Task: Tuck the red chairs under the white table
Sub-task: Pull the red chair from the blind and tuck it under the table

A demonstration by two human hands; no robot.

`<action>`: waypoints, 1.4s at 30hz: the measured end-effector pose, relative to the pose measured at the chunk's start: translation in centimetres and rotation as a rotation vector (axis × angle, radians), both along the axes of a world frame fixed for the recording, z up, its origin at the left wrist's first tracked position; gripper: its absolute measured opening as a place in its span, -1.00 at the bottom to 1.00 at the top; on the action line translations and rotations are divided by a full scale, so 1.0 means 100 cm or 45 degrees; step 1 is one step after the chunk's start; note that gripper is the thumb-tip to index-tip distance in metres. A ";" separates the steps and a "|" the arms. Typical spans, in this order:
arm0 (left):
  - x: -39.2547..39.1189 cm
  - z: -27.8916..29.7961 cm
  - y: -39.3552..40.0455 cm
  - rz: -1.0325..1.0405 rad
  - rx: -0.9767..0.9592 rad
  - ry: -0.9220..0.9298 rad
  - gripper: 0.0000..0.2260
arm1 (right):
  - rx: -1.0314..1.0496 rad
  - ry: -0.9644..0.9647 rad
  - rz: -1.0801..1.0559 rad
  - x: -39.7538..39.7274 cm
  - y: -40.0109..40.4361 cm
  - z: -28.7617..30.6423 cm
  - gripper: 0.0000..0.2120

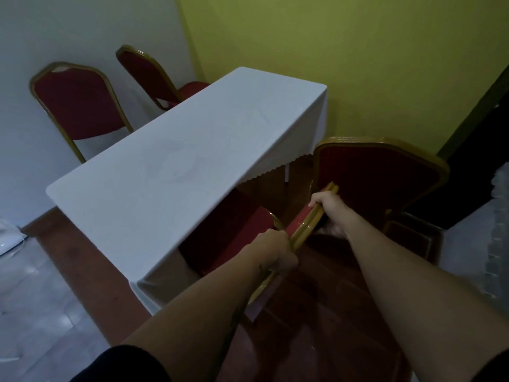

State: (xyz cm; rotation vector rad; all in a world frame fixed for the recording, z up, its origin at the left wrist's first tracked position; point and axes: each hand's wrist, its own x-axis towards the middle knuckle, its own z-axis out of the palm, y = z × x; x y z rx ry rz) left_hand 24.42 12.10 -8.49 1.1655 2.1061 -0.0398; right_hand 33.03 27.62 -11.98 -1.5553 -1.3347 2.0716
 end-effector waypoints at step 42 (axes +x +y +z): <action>0.012 0.050 0.343 -0.397 0.514 0.175 -0.37 | 0.816 -1.081 0.629 0.160 0.255 0.048 -0.27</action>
